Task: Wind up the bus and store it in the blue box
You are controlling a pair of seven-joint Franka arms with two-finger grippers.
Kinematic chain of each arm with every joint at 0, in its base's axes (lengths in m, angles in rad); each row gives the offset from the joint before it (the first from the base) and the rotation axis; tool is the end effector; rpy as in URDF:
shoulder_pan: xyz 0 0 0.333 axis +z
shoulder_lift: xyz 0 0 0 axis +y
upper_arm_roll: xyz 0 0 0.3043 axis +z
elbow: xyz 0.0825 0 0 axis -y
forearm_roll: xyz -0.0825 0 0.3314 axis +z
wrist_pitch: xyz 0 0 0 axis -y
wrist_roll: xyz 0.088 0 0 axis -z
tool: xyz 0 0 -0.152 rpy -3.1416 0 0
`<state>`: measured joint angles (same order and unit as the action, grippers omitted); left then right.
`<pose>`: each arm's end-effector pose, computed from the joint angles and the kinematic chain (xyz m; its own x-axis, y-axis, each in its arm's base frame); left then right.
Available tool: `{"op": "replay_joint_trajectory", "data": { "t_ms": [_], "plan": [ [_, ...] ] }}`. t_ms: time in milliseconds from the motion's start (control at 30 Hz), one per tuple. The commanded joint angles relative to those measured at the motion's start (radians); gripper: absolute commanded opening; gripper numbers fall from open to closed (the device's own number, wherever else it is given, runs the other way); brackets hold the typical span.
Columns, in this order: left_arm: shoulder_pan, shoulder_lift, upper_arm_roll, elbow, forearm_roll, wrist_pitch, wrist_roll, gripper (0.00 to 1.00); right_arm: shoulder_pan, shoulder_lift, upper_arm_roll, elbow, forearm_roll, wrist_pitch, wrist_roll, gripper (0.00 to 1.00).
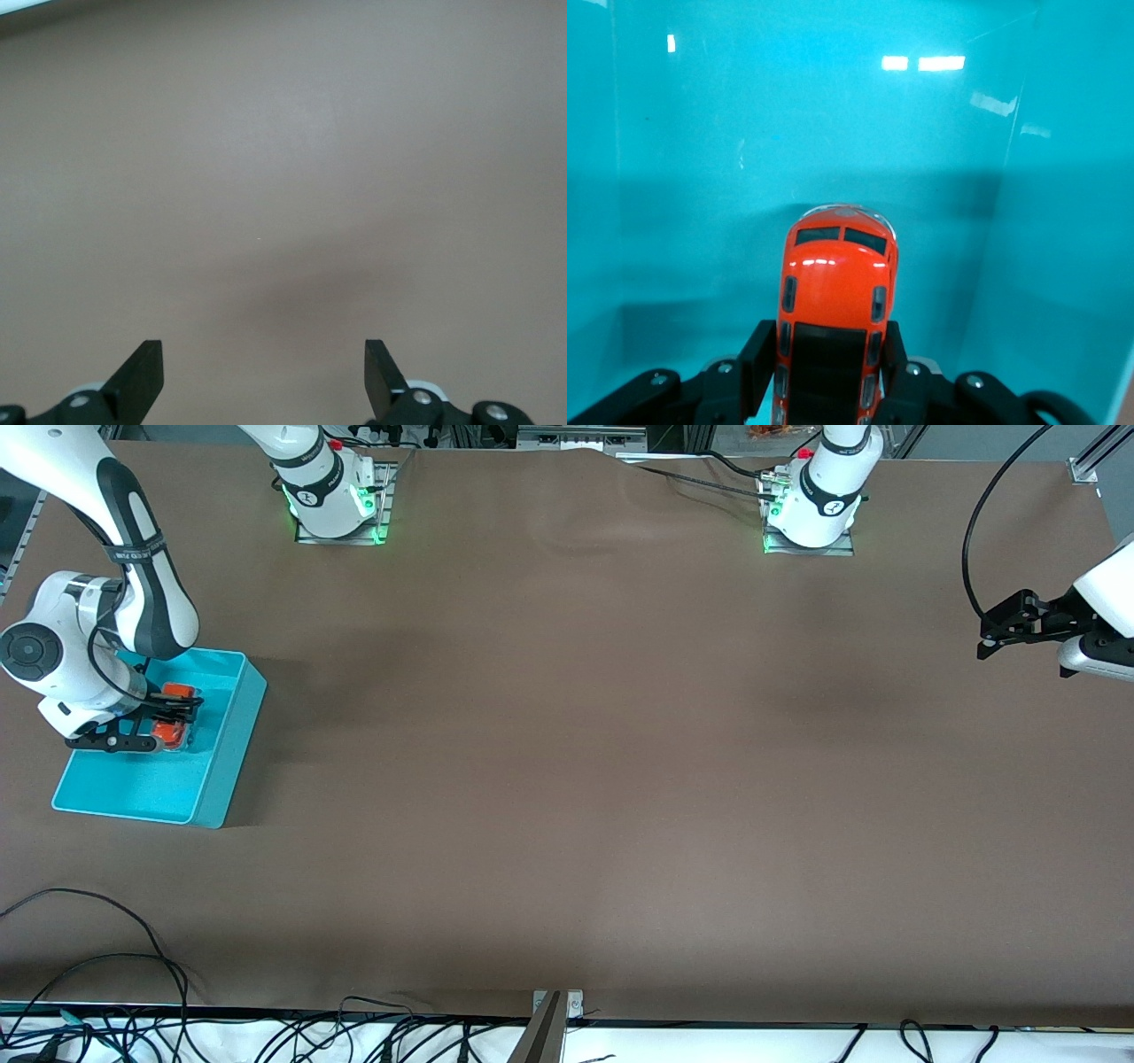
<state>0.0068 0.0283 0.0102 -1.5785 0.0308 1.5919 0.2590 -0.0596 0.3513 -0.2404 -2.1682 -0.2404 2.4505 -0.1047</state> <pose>0.5108 0.0132 0.5521 0.9705 -0.2402 -0.0224 -0.2407 -0.9702 -0.0262 0.4957 -0.1628 0.2177 0.9939 -0.0045 -0.1100 0.0187 -0.9777 0.2093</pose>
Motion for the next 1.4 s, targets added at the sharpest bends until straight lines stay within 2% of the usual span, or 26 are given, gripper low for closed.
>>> {"op": "replay_joint_trajectory", "data": {
  "t_ms": [0, 33, 67, 133, 200, 333, 400, 433, 467, 500, 533, 767, 900, 1367],
  "plan": [
    [0.001, 0.019, -0.006, 0.040, 0.020, -0.023, -0.001, 1.00, -0.020, 0.047, 0.001, 0.015, -0.022, 0.042, -0.012, 0.00],
    [0.001, 0.019, -0.006, 0.040, 0.020, -0.023, -0.001, 1.00, -0.020, 0.052, 0.001, 0.013, -0.022, 0.045, -0.010, 0.01],
    [0.001, 0.019, -0.006, 0.040, 0.020, -0.023, -0.001, 1.00, -0.020, 0.054, 0.001, 0.013, -0.022, 0.045, -0.009, 0.08],
    [0.002, 0.019, -0.006, 0.040, 0.020, -0.023, 0.000, 1.00, -0.020, 0.057, 0.003, 0.013, -0.022, 0.045, -0.004, 0.13],
    [0.002, 0.019, -0.006, 0.040, 0.020, -0.023, -0.001, 1.00, -0.020, 0.057, 0.003, 0.013, -0.023, 0.045, -0.003, 0.28],
    [0.002, 0.019, -0.006, 0.040, 0.020, -0.023, 0.000, 1.00, -0.020, 0.051, 0.003, 0.007, -0.023, 0.042, -0.003, 0.33],
    [0.001, 0.019, -0.006, 0.040, 0.020, -0.023, -0.001, 1.00, -0.020, 0.048, 0.003, 0.004, -0.023, 0.041, -0.003, 0.42],
    [0.001, 0.019, -0.006, 0.040, 0.020, -0.023, -0.003, 1.00, -0.020, 0.046, 0.004, 0.004, -0.023, 0.041, -0.004, 0.53],
    [0.001, 0.019, -0.006, 0.040, 0.020, -0.023, -0.003, 1.00, -0.019, 0.046, 0.004, 0.002, -0.023, 0.039, -0.003, 0.69],
    [0.001, 0.019, -0.006, 0.040, 0.020, -0.023, -0.003, 1.00, -0.020, 0.046, 0.004, 0.002, -0.025, 0.041, -0.003, 0.97],
    [0.002, 0.019, -0.006, 0.040, 0.020, -0.023, -0.003, 1.00, -0.020, 0.046, 0.004, 0.002, -0.025, 0.039, -0.003, 1.00],
    [0.002, 0.019, -0.006, 0.040, 0.020, -0.023, -0.004, 1.00, -0.019, 0.015, 0.007, 0.004, -0.019, 0.033, -0.003, 1.00],
    [0.001, 0.019, -0.006, 0.040, 0.020, -0.023, -0.004, 1.00, -0.019, -0.025, 0.009, 0.013, -0.017, -0.025, 0.011, 1.00],
    [-0.002, 0.019, -0.006, 0.041, 0.020, -0.023, -0.006, 1.00, -0.014, -0.238, 0.024, 0.011, -0.010, -0.212, 0.011, 1.00]
  ]
}}
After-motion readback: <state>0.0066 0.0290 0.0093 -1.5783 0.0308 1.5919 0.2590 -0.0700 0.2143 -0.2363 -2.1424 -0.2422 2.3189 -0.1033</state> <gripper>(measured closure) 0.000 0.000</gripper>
